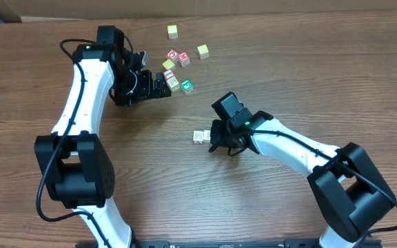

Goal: Flip 5 blocks

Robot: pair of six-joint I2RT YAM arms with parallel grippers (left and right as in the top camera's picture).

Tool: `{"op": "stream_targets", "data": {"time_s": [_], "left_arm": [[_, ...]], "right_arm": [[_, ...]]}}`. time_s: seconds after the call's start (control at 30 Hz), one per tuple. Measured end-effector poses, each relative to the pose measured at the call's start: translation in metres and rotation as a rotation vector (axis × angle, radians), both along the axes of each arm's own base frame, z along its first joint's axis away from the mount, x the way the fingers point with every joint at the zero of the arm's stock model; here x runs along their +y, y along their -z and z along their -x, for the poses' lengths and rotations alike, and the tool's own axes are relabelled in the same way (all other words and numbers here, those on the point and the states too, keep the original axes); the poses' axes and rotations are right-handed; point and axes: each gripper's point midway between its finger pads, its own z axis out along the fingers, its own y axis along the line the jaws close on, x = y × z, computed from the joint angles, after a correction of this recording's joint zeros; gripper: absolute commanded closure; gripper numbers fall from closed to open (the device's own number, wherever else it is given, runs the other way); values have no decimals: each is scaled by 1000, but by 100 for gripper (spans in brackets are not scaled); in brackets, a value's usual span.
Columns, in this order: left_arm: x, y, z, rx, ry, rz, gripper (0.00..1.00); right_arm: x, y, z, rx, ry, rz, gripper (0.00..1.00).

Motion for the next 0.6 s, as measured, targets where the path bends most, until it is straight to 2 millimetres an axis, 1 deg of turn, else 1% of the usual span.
{"op": "stream_targets", "data": {"time_s": [0.17,0.27,0.47,0.6], "left_arm": [[0,0,0,0,0,0,1],[0,0,0,0,0,0,0],[0,0,0,0,0,0,0],[0,0,0,0,0,0,0]], "right_arm": [[-5,1,-4,-22,15,28,79],[-9,0,-11,-57,32,51,79],[-8,-5,-24,-117,45,53,80],[2,-15,-40,-214,-4,25,90]]}}
